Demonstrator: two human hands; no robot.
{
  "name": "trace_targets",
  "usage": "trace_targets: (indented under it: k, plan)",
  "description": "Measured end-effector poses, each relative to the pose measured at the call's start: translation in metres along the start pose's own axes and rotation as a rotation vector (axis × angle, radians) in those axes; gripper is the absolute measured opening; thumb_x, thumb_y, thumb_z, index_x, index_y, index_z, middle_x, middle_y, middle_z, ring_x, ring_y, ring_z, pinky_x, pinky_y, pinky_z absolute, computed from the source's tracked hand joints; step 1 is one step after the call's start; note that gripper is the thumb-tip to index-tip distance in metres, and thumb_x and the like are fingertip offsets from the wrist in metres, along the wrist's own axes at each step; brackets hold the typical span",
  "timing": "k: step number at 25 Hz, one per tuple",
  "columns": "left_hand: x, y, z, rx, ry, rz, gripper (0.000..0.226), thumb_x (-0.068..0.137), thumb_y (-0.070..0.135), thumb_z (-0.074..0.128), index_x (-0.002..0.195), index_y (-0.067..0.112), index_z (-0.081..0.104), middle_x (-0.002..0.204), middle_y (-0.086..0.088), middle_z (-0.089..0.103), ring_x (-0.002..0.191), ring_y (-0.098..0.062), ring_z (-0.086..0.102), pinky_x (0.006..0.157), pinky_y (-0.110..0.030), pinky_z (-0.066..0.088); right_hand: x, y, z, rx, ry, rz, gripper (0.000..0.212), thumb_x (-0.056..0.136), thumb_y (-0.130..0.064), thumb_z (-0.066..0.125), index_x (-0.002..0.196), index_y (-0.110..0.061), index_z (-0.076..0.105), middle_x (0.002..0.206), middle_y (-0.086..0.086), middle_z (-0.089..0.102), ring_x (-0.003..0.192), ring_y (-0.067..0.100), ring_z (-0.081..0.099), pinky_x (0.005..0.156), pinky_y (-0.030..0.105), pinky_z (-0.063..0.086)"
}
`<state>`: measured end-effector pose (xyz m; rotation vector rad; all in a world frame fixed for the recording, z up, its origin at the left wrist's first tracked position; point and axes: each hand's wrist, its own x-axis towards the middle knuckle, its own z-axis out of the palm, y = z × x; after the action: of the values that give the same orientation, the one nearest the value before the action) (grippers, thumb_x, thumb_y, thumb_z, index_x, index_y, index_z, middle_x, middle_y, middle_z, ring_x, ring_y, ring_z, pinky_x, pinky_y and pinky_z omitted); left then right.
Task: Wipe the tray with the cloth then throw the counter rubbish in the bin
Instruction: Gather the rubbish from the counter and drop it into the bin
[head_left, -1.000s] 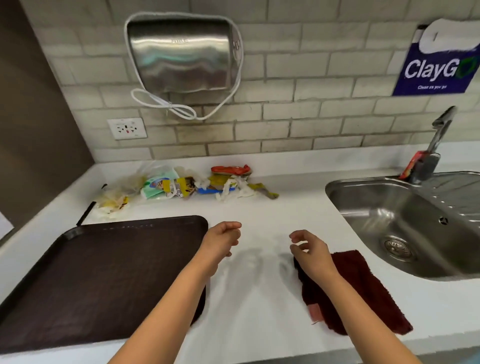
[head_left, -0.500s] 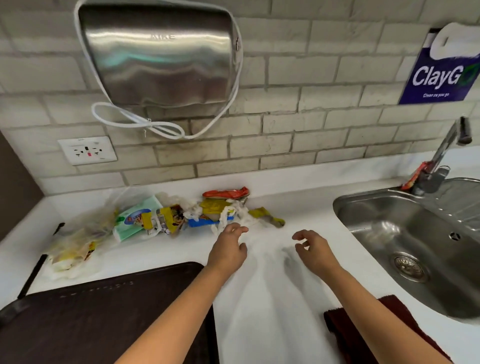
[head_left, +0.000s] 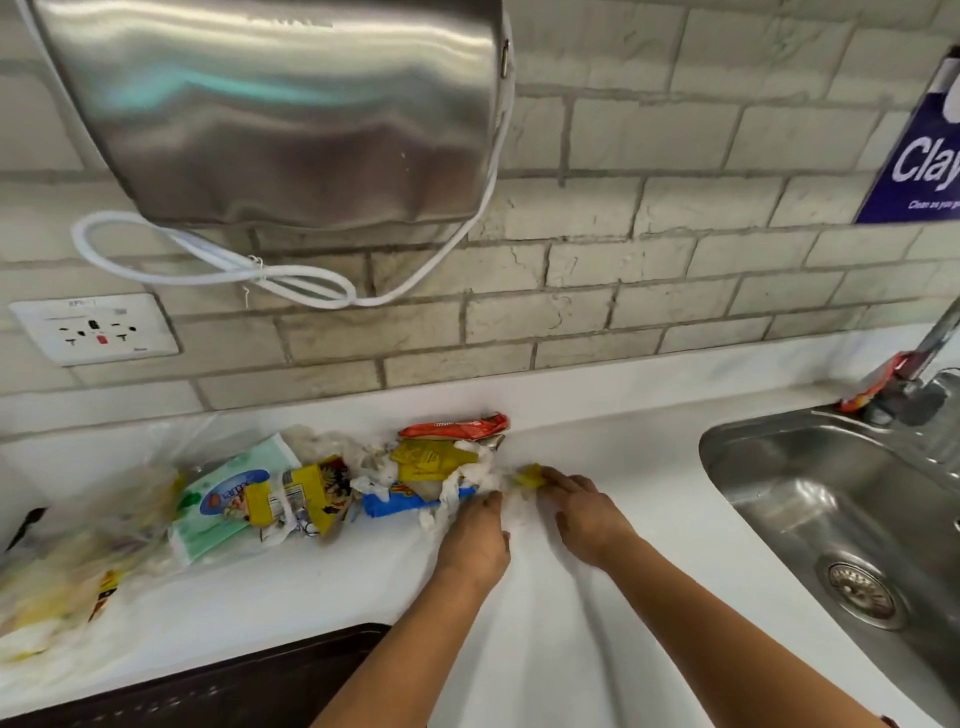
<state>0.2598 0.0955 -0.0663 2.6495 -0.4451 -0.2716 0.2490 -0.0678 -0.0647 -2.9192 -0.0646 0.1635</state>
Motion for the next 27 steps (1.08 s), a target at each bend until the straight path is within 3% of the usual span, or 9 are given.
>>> trace_targets:
  k: [5,7,9,12,15,19,23,27]
  plan:
    - [-0.014,-0.005,-0.007,0.173,0.123,-0.112,0.04,0.09,0.045,0.05,0.116,0.016,0.057,0.122,-0.005,0.055,0.116,-0.023,0.048,0.094,-0.034,0.039,0.005,0.005,0.017,0.172,0.194,0.087,0.042,0.088,-0.008,0.045,0.127,-0.02,0.055,0.141,-0.005,0.046,0.121,0.023,0.048,0.099,0.025,0.04]
    - [-0.022,-0.009,-0.009,0.215,0.189,-0.15,0.045,0.087,0.048,0.052,0.121,0.02,0.053,0.13,-0.006,0.045,0.12,-0.025,0.041,0.096,-0.035,0.036,0.002,0.006,0.017,0.306,0.222,0.188,0.035,0.09,-0.008,0.041,0.119,-0.018,0.058,0.128,-0.005,0.054,0.109,0.021,0.054,0.088,0.021,0.042]
    - [-0.025,-0.015,-0.005,0.175,0.215,-0.133,0.057,0.085,0.048,0.054,0.136,0.029,0.037,0.145,-0.008,0.023,0.13,-0.029,0.028,0.102,-0.038,0.034,-0.006,0.008,0.013,0.433,0.244,0.264,0.027,0.092,-0.007,0.037,0.106,-0.019,0.056,0.106,-0.009,0.056,0.093,0.018,0.054,0.074,0.021,0.038]
    - [-0.021,-0.016,0.006,0.047,0.093,-0.061,0.063,0.087,0.049,0.051,0.143,0.043,0.023,0.155,-0.005,0.001,0.14,-0.034,0.012,0.111,-0.045,0.029,-0.016,0.012,0.006,0.446,0.309,0.257,0.021,0.087,-0.003,0.044,0.1,-0.015,0.055,0.096,-0.008,0.051,0.084,0.018,0.051,0.067,0.023,0.037]
    - [-0.023,-0.012,0.013,0.064,0.051,-0.071,0.052,0.088,0.047,0.051,0.137,0.033,0.039,0.15,-0.008,0.022,0.136,-0.03,0.023,0.112,-0.038,0.027,-0.024,0.014,0.006,0.414,0.373,0.283,0.024,0.081,0.005,0.046,0.1,-0.008,0.055,0.098,-0.001,0.05,0.083,0.025,0.053,0.069,0.024,0.036]
    - [-0.03,-0.011,0.014,-0.088,0.082,-0.098,0.04,0.091,0.026,0.055,0.13,0.019,0.05,0.143,-0.004,0.035,0.131,-0.02,0.039,0.105,-0.024,0.033,-0.046,0.015,0.005,0.483,0.425,0.325,0.031,0.076,0.013,0.036,0.078,-0.017,0.042,0.086,0.002,0.048,0.074,0.024,0.045,0.066,0.025,0.033]
    - [-0.039,-0.016,0.009,-0.39,0.088,-0.197,0.029,0.087,-0.001,0.053,0.113,0.01,0.061,0.129,-0.006,0.052,0.106,-0.017,0.053,0.088,-0.016,0.04,-0.066,0.013,0.005,0.546,0.445,0.288,0.042,0.073,0.016,0.037,0.065,-0.026,0.036,0.078,0.004,0.049,0.07,0.026,0.044,0.061,0.029,0.034]
    - [-0.047,-0.011,-0.013,-0.769,0.192,-0.167,0.032,0.085,0.0,0.061,0.115,0.008,0.061,0.113,-0.008,0.06,0.095,-0.017,0.056,0.076,-0.019,0.043,-0.084,0.012,0.003,0.804,0.525,0.371,0.041,0.072,0.017,0.037,0.072,-0.023,0.043,0.083,-0.001,0.061,0.074,0.023,0.055,0.058,0.025,0.039]
